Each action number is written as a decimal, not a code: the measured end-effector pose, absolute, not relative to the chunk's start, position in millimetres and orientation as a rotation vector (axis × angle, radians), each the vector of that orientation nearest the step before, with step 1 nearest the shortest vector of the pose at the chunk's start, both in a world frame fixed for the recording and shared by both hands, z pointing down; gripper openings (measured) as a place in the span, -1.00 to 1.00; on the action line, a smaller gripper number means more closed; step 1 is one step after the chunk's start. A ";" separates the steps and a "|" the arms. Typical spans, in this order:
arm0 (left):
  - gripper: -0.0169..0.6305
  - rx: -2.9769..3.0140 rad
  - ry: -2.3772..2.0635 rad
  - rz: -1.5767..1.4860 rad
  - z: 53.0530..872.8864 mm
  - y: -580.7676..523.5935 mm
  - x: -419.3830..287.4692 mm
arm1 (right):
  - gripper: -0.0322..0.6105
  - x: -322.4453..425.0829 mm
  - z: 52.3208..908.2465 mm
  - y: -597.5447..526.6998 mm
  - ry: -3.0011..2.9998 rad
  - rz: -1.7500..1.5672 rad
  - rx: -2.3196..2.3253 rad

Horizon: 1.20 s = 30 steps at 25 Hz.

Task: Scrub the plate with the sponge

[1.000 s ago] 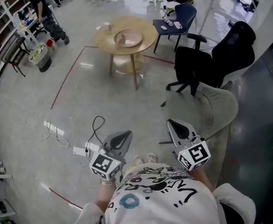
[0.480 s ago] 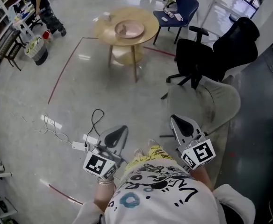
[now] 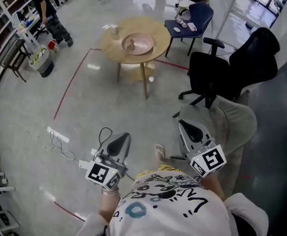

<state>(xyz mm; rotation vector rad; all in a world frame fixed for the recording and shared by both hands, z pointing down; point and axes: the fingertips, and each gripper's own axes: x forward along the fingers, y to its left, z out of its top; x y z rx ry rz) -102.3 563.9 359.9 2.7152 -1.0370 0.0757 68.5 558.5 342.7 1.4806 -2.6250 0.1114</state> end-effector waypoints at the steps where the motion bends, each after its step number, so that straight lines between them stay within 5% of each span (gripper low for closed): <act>1: -0.90 2.719 -1.039 0.082 359.7 553.2 -96.0 | -0.82 72.7 341.6 548.0 -2.630 0.104 1.474; 30: -0.90 2.720 -1.120 0.167 358.2 354.4 -21.3 | -0.82 134.4 357.2 358.6 -2.683 0.183 1.392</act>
